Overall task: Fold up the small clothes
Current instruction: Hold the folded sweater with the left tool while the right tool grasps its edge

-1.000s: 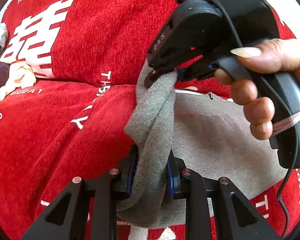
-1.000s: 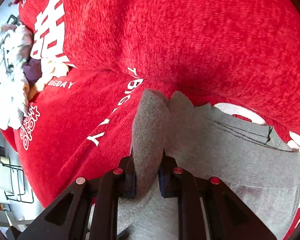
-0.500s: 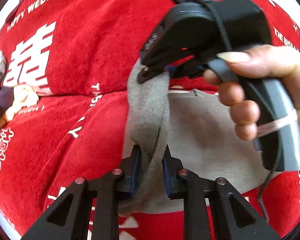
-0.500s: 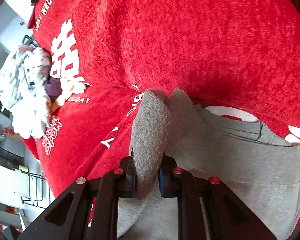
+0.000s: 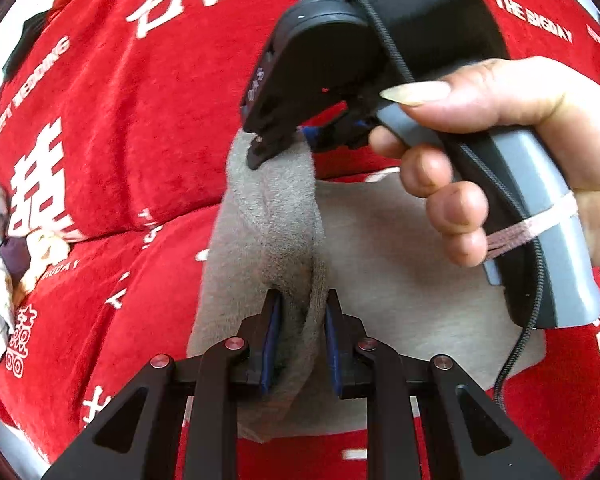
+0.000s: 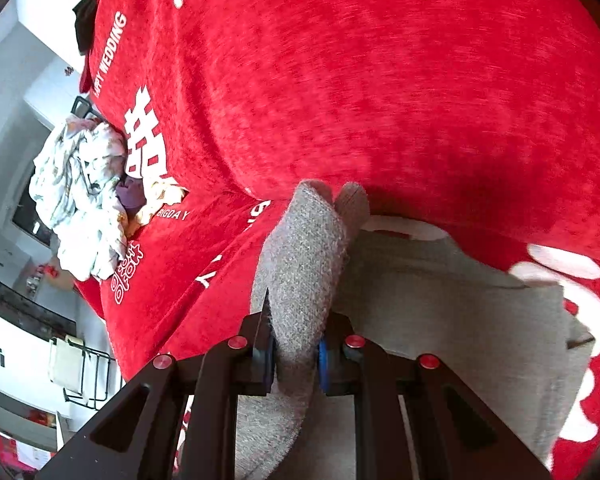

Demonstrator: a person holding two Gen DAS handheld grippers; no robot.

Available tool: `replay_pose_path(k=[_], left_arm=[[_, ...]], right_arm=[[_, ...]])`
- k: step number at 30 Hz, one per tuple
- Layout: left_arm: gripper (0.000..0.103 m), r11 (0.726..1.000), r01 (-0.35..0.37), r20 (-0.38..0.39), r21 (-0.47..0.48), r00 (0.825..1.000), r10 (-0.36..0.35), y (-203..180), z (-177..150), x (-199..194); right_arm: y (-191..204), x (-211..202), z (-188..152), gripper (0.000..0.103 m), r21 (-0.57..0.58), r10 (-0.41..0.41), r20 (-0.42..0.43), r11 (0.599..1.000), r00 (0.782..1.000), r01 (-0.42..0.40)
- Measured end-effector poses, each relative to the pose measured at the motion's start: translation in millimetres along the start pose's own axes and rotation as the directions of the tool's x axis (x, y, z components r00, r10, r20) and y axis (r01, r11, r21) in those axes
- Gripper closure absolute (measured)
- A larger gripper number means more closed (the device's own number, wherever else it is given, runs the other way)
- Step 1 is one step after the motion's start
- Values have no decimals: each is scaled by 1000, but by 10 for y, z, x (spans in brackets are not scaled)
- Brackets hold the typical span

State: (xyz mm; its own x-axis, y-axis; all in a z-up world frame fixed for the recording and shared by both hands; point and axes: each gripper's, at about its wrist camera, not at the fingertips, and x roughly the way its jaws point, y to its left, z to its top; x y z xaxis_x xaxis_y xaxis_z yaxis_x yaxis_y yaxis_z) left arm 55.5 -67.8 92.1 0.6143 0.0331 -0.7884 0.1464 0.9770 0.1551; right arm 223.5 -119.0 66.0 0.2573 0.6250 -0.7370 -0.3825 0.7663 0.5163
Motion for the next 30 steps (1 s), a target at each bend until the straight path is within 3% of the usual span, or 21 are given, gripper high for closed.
replay_pose_path(k=[15,21,22,23,25,30], left_arm=[[81,989,-18,-19,145,1000,21,-751,-5,-68],[81,979,24,-16,202,1000,-21,-1149,47,-126],[84,977,34,-16,212,999,-31,-1206,50,-133],[101,972,59,-25,229,998,-54,-1273,49,-130],[101,962,99,-47,254,995,-90,-1403,33,-111],[101,959,108,-96,261,992,-86,-1524,-15,51]], right_arm=[[-733,-546,-294,86,50,106,79,993,991,-110],[-1116,-744,-432,86,101,118,110,986,987,-129],[-1165,-780,-455,86,105,121,115,986,986,-133],[-1217,-812,-476,86,112,126,121,984,985,-140],[-1292,-831,-510,86,128,132,121,981,984,-148],[-1488,-731,-611,86,157,106,89,980,990,-119]])
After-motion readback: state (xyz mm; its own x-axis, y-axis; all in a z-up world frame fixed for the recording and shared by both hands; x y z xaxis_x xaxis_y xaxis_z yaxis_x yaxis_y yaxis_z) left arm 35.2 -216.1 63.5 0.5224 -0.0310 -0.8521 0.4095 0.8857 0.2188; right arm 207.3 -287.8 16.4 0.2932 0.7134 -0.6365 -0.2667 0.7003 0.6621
